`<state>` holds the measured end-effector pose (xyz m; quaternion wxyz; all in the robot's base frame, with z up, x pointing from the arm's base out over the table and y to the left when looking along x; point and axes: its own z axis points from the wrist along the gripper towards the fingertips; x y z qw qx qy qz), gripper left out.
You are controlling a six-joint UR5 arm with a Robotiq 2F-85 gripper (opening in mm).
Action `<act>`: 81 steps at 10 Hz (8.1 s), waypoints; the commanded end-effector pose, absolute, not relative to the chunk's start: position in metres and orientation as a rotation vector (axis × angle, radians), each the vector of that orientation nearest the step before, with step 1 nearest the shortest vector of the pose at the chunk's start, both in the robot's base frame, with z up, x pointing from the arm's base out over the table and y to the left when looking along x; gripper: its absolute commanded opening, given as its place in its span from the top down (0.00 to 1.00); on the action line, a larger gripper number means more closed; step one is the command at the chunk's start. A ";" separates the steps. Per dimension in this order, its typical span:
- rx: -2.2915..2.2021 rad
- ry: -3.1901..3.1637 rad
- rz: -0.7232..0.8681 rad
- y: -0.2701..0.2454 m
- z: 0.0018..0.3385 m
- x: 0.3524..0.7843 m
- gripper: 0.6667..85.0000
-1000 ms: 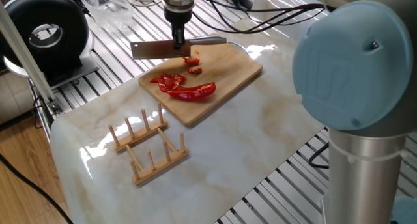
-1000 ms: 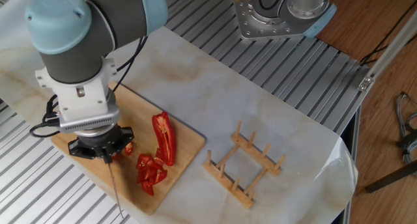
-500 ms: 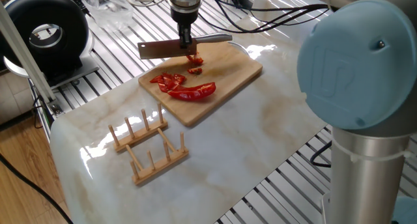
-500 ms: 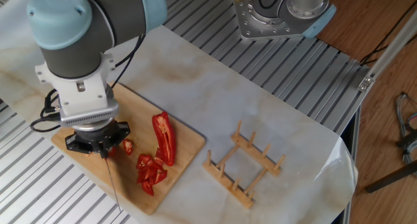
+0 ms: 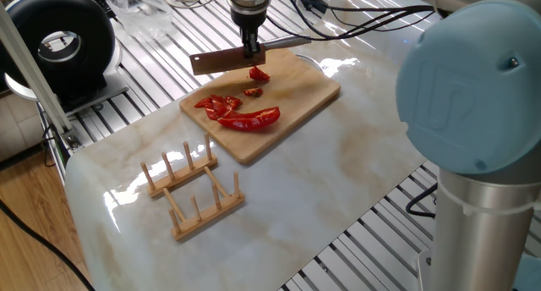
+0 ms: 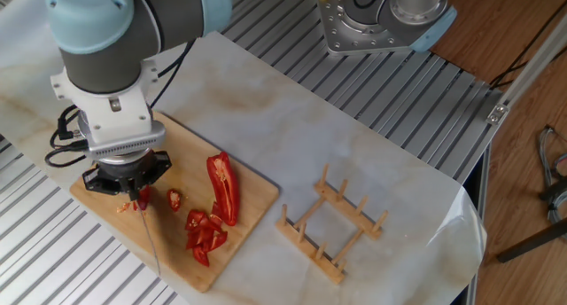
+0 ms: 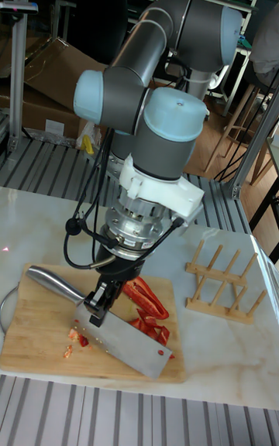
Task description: Chop the chili peppers
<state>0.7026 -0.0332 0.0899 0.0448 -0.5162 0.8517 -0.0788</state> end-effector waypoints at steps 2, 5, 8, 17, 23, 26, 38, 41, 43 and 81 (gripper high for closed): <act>-1.509 2.645 -0.161 -0.018 0.094 0.698 0.99; -1.505 2.632 -0.177 -0.020 0.085 0.707 0.99; -1.453 2.630 -0.171 -0.015 0.085 0.715 0.99; -1.360 2.650 -0.155 -0.008 0.103 0.713 0.99; -1.171 2.697 -0.201 -0.014 0.093 0.735 0.99; -1.168 2.741 -0.103 -0.003 0.083 0.722 0.99; -1.334 2.674 0.139 0.040 0.092 0.700 0.99; -1.402 2.673 0.004 0.024 0.096 0.707 0.99; -1.433 2.669 -0.018 0.020 0.094 0.708 0.99; -1.361 2.576 0.004 0.028 0.090 0.723 0.99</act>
